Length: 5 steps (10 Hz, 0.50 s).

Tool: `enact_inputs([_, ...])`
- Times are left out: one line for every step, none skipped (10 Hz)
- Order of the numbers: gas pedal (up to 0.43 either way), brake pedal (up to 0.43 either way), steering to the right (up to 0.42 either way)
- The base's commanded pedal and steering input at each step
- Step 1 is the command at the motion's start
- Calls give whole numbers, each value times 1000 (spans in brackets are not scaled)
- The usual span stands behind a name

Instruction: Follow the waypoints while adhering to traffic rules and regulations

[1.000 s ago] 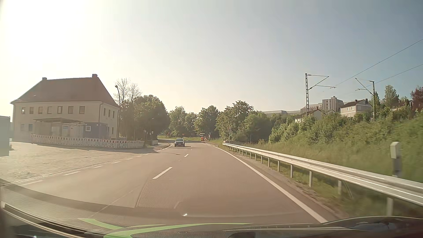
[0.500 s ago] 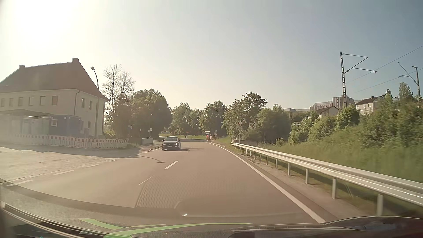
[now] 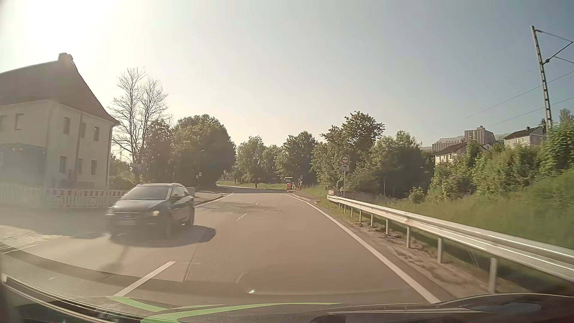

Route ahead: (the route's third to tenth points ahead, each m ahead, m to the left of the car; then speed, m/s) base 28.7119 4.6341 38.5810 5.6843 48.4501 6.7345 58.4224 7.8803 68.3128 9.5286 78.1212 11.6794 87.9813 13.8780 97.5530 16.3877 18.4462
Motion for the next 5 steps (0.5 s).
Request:
enact_inputs([0,171,-19])
enact_inputs([0,171,-19])
enact_inputs([0,165,-19])
enact_inputs([0,171,-19])
enact_inputs([0,171,-19])
